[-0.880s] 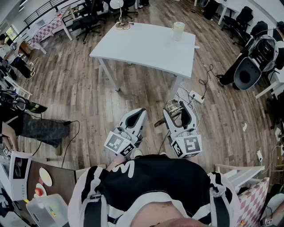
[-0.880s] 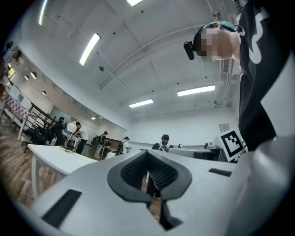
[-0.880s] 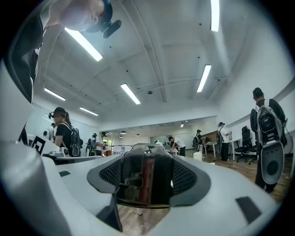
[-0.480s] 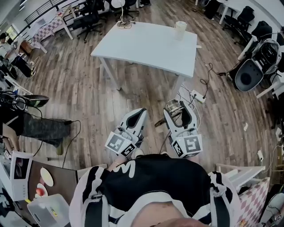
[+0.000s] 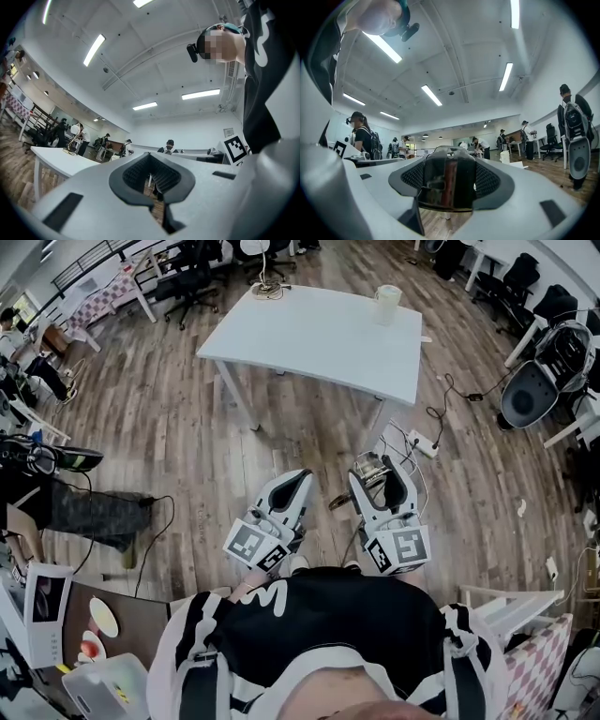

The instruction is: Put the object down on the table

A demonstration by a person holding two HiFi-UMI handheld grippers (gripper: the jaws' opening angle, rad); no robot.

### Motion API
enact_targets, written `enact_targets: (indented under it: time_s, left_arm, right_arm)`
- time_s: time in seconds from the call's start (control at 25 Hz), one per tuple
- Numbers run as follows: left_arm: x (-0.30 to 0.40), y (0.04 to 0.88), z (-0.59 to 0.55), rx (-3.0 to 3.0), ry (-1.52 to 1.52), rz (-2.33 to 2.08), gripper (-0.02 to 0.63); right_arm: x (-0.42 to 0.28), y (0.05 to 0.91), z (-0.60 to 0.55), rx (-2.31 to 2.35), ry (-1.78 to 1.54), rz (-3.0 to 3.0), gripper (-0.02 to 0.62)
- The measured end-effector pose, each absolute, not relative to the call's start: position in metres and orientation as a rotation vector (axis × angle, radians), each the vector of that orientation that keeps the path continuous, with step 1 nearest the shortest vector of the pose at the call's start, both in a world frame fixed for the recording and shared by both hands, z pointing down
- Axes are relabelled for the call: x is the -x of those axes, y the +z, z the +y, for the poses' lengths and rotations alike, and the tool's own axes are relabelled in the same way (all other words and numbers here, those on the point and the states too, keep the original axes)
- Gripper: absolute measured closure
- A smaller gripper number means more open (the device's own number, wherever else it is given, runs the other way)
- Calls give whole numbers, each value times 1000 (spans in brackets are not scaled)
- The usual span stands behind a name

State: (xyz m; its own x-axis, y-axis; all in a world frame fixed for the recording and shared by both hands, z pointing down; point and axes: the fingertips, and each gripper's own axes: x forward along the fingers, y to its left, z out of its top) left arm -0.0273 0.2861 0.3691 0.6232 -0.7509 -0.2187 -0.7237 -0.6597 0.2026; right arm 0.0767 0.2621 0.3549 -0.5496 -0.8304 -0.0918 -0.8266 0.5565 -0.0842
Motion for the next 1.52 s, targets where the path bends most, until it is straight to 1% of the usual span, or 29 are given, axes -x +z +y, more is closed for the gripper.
enact_targets:
  time_s: [0.6, 1.0, 1.28, 1.52]
  left_arm:
    - [83, 378, 282, -2793, -404, -1168, 601]
    - [88, 378, 272, -2810, -428, -1108, 601]
    - [90, 386, 243, -2779, -421, -1147, 601]
    - [84, 385, 186, -2780, -412, -1174, 601]
  right_arm:
    - [-27, 367, 264, 1523, -94, 2555, 298]
    - [-12, 368, 261, 1529, -92, 2569, 298]
    - [-12, 373, 227, 1513, -107, 2574, 298]
    - [-17, 371, 167, 1489, -101, 2579, 298]
